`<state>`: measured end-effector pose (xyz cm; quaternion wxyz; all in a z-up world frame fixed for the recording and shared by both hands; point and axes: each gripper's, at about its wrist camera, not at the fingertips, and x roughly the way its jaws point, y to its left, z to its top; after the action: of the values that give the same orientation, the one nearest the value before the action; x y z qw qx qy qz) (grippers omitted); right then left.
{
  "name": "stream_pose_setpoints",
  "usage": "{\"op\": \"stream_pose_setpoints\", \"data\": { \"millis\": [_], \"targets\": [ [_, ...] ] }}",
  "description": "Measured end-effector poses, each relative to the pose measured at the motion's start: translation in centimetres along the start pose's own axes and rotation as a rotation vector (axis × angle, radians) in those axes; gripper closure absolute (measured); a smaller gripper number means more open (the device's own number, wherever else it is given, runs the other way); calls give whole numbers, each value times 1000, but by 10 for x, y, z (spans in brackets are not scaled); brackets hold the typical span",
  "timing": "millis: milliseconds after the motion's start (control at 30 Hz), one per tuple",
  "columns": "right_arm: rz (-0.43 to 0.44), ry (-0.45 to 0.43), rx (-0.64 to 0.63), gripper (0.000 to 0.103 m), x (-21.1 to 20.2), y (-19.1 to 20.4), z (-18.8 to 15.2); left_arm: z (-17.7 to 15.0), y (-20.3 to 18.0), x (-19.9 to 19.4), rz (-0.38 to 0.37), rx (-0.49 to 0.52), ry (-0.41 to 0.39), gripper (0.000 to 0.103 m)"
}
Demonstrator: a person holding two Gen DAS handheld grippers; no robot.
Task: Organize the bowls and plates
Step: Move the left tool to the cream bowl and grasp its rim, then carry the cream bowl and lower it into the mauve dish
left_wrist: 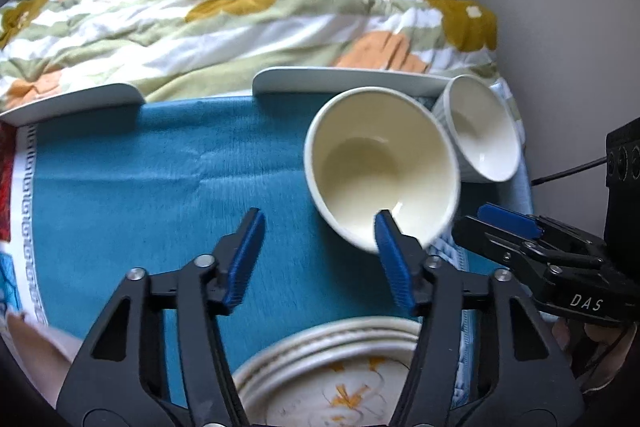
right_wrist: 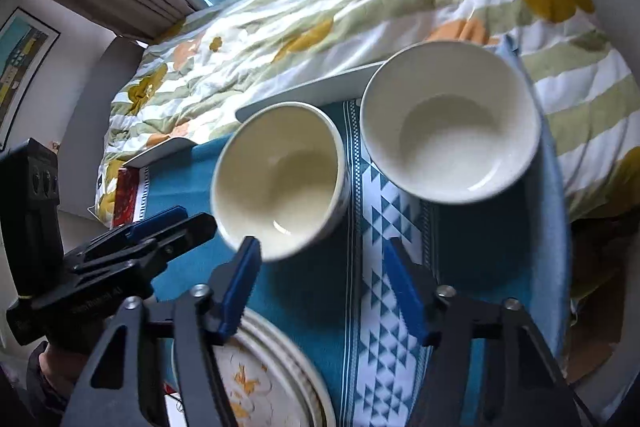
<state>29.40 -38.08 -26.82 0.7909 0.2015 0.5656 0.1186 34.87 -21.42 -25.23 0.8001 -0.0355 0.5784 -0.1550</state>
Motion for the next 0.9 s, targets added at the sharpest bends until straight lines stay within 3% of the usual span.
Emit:
{"op": "stream_pose_setpoints", "data": {
  "millis": [167,300,333,367,467,700,900],
  "targets": [
    [6,10,11,69,20,-3,12,15,5,23,-13,12,33,66],
    [2,-1,21,71,27,-6,19,23,7,31,-28,24,35,74],
    [-2,-4,23,72,28,-6,19,25,8,34,-31,28,35,86],
    [-5,-4,24,78,29,-7,20,25,7,35,-33,31,37,92],
    [-23,4,21,85,32,-7,21,27,5,37,-31,45,33,93],
    [-53,-10,0,86,30,2,19,28,1,33,-12,64,19,93],
    [-59,-26,-23,86,11,14,18,21,-4,3,4,58,-19,93]
  ]
}}
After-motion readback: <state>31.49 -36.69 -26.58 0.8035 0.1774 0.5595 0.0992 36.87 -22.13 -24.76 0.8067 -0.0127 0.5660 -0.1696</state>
